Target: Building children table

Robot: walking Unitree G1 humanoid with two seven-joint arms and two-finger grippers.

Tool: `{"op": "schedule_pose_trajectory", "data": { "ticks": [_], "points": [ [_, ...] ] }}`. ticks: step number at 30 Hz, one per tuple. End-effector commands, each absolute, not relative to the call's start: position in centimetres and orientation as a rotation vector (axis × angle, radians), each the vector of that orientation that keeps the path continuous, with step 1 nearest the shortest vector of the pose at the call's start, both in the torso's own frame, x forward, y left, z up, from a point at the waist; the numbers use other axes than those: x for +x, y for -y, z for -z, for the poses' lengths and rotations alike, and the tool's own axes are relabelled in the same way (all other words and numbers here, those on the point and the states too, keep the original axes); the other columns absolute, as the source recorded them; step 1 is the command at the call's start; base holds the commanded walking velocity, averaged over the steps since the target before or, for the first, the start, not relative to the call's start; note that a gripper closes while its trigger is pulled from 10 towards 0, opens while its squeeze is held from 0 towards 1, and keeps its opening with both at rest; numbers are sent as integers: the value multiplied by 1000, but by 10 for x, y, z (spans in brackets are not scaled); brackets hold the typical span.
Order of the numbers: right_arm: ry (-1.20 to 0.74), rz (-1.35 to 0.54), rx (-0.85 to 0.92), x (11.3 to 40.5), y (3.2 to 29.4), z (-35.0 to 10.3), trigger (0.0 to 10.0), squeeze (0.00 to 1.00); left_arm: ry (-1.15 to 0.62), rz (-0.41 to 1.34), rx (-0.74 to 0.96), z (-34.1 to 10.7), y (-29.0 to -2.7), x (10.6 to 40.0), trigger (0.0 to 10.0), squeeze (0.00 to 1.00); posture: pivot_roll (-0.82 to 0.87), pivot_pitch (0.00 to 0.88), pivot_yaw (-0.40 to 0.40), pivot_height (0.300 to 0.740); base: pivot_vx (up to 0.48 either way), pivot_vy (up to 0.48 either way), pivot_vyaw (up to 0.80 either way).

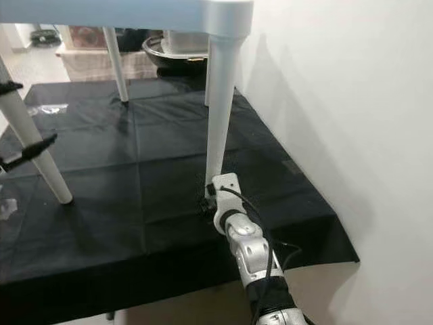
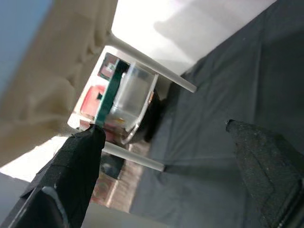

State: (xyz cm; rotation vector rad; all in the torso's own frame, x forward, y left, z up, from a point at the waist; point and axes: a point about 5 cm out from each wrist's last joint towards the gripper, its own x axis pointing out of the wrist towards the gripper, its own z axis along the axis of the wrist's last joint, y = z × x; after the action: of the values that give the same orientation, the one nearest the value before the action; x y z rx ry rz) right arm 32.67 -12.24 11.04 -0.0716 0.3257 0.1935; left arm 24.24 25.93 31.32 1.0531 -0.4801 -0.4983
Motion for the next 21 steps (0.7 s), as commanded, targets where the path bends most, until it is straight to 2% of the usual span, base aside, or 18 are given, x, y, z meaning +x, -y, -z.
{"op": "schedule_pose_trajectory", "data": {
  "ticks": [1, 5, 9, 13, 14, 16, 17, 19, 21],
  "points": [
    [-284, -159, -4, 323, 129, -115, 10000, 1000, 486, 511, 1005, -306, -251, 239, 10000, 0, -8, 0, -58, 740, 0, 0, 0],
    [-196, -117, 90, 313, 139, -122, 10000, 1000, 457, 517, 918, -286, -244, 233, 10000, 0, -25, 0, -56, 740, 0, 0, 0],
    [-184, -104, 103, 305, 147, -122, 10000, 1000, 435, 513, 839, -270, -238, 228, 10000, 0, -30, 0, -56, 740, 0, 0, 0],
    [-142, -65, 60, 288, 161, -123, 10000, 1000, 403, 393, 646, -244, -226, 222, 10000, 0, -53, 0, -55, 740, 0, 0, 0],
    [-142, -65, 60, 288, 161, -123, 10000, 1000, 403, 393, 646, -244, -226, 222, 10000, 0, -53, 0, -55, 740, 0, 0, 0],
    [-68, -127, 54, 275, 157, -133, 10000, 1000, 335, 271, 494, -221, -222, 219, 10000, 0, -59, 0, -58, 740, 0, 0, 0],
    [-68, -127, 54, 275, 157, -133, 10000, 1000, 335, 271, 494, -221, -222, 219, 10000, 0, -59, 0, -58, 740, 0, 0, 0],
    [5, -273, 53, 262, 141, -144, 10000, 1000, 251, 178, 394, -194, -216, 214, 10000, 0, -63, 0, -60, 740, 0, 0, 0],
    [23, -328, 38, 259, 135, -147, 10000, 1000, 217, 150, 360, -183, -213, 211, 10000, 0, -63, 0, -62, 740, 0, 0, 0]
  ]
}}
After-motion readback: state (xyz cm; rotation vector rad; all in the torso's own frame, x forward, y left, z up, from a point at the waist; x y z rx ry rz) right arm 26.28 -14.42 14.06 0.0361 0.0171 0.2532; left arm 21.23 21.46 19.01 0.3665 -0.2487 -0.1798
